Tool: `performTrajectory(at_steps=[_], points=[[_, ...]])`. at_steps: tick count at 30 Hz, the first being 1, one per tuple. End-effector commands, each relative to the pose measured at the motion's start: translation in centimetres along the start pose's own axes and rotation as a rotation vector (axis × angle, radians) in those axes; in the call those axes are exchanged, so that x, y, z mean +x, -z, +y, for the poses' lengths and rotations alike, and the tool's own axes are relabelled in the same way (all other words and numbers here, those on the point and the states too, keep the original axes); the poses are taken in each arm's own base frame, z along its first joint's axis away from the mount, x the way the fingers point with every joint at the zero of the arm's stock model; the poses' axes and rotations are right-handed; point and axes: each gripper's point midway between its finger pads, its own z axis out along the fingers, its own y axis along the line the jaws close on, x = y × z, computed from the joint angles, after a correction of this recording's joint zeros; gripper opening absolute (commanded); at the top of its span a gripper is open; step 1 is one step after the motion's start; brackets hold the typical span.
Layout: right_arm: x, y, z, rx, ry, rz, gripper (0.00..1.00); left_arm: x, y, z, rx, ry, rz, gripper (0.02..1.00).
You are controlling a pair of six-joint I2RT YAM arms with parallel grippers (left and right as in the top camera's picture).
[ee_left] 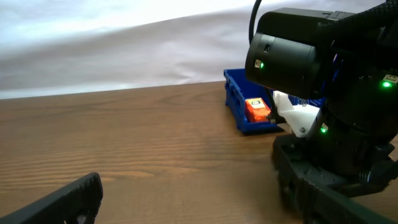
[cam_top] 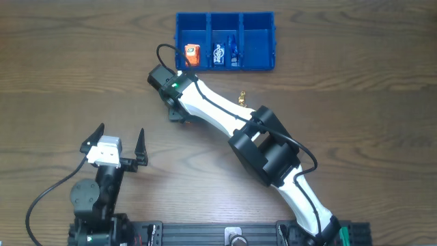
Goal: Sort Candies Into Trays
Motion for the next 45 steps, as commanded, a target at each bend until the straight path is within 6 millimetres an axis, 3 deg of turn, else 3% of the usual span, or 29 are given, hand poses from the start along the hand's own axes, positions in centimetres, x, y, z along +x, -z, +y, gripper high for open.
performTrajectory(at_steps=[1,6,10,16,20,24,26,31,45], points=[[0.5,-1.3,-0.3,0.022,-0.001,0.015,0.286,1.6,-0.1,-0.4,0.021,-0.006,0.043,0.996],[0.3,-1.0,-0.4,0.020,-0.004,0.012,0.152,1.6,-0.1,-0.4,0.021,-0.006,0.043,0.998],[-2.0,2.1,-1.4,0.010,0.002,-0.057,0.106,1.6,-0.1,-0.4,0.021,-0.006,0.043,0.998],[-10.7,11.9,-7.8,0.014,0.013,-0.321,0.056,1.6,-0.1,-0.4,0.021,-0.006,0.043,0.998],[-16.3,14.7,-13.5,0.040,0.008,-0.425,0.060,1.6,-0.1,-0.4,0.021,-0.006,0.043,0.998],[-19.9,15.5,-18.6,0.063,-0.071,-0.499,0.062,1.6,-0.1,-0.4,0.021,-0.006,0.043,0.998],[-20.6,15.5,-20.0,0.070,-0.098,-0.515,0.062,1.6,-0.1,-0.4,0.021,-0.006,0.043,0.998],[-21.9,15.3,-21.0,0.071,-0.118,-0.549,0.062,1.6,-0.1,-0.4,0.021,-0.006,0.043,0.998],[-24.8,11.1,-21.3,0.074,-0.116,-0.596,0.073,1.6,-0.1,-0.4,0.021,-0.006,0.043,0.998]])
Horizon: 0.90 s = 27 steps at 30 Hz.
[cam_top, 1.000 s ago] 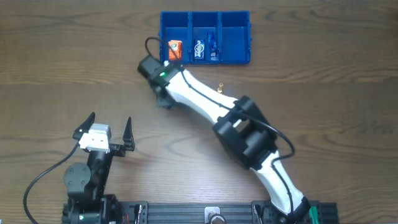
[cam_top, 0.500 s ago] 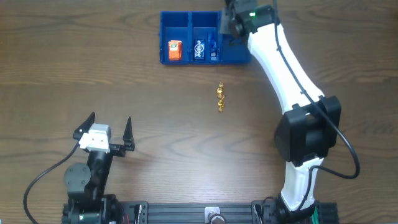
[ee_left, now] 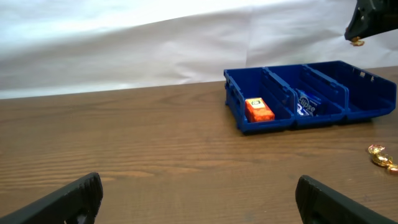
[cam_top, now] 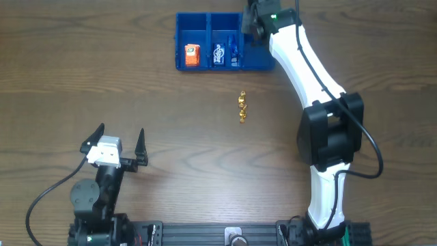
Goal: Sort Candies Into Trays
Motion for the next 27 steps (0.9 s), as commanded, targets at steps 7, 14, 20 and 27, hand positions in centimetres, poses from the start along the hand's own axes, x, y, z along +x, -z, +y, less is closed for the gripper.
performTrajectory(at_steps=[7,14,20,27], points=[[0.4,-2.7,-1.1,0.057,0.023,-0.016,0.117,1.6,-0.1,-0.4,0.021,-0.007,0.043,0.998],[0.4,-2.7,-1.0,0.059,0.028,-0.018,0.682,1.6,-0.1,-0.4,0.021,-0.007,0.043,0.998],[0.9,-2.1,-0.1,0.051,0.072,-0.001,1.000,1.6,-0.1,-0.4,0.021,-0.006,0.043,0.998],[0.7,8.4,1.6,-0.021,0.097,0.064,1.000,1.6,-0.1,-0.4,0.021,-0.007,0.043,0.998]])
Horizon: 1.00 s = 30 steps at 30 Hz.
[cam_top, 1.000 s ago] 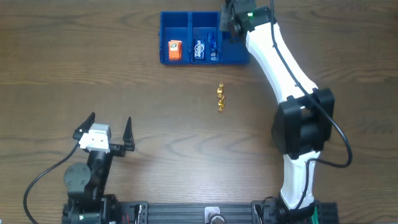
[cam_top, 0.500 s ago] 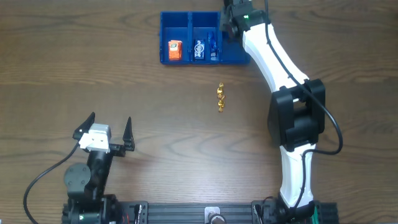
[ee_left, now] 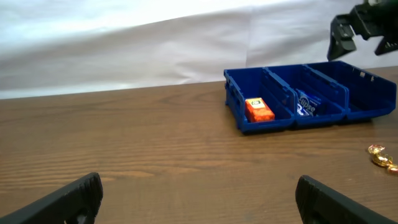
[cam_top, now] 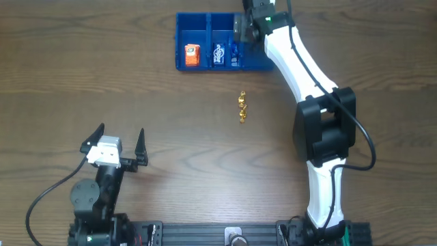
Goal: Sort Candies Into Trays
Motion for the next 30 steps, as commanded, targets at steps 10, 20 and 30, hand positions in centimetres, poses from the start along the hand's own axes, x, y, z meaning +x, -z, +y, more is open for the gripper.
performTrajectory(at_steps=[10,20,30], points=[[12.1,12.6,3.4,-0.101,0.021,0.381,1.000,1.6,-0.1,-0.4,0.021,-0.007,0.043,0.998],[22.7,5.9,2.8,-0.080,-0.024,0.539,1.000,1.6,-0.1,-0.4,0.021,-0.007,0.043,0.998],[24.4,3.3,3.4,-0.075,-0.015,0.550,1.000,1.6,-0.1,-0.4,0.021,-0.006,0.043,0.996]])
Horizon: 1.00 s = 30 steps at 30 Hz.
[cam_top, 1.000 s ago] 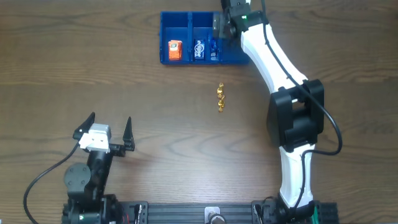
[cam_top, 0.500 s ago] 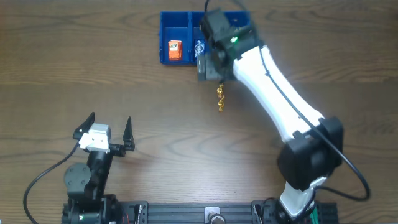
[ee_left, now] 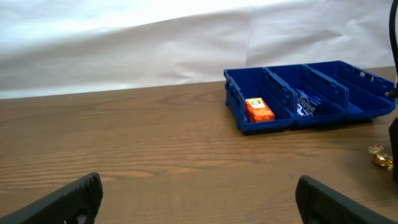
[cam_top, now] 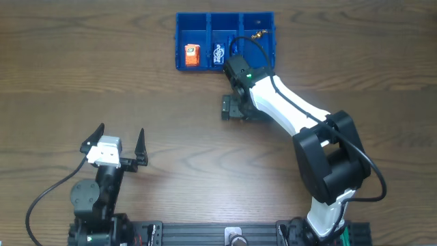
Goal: Sort Candies Into Trays
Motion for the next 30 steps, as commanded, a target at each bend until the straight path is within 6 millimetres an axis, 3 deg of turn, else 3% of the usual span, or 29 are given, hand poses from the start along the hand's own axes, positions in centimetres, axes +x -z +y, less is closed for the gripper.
performTrajectory(at_steps=[1,6,9,19,24,30], points=[[0.4,-2.2,0.0,0.021,-0.013,0.030,1.000,1.6,-0.1,-0.4,0.021,-0.006,0.043,0.998],[0.1,-2.6,0.2,0.015,-0.010,0.020,0.961,1.6,-0.1,-0.4,0.021,-0.006,0.043,0.998],[-0.2,-2.6,0.3,0.015,-0.010,0.009,0.809,1.6,-0.1,-0.4,0.021,-0.007,0.043,0.998],[-1.0,-2.8,0.2,0.026,-0.012,-0.028,0.546,1.6,-0.1,-0.4,0.021,-0.007,0.043,0.998],[-1.0,-3.0,0.5,0.023,-0.007,-0.032,0.318,1.6,-0.1,-0.4,0.021,-0.007,0.043,0.998],[-0.6,-2.9,0.8,0.026,0.006,-0.024,0.233,1.6,-0.1,-0.4,0.021,-0.006,0.043,0.998]])
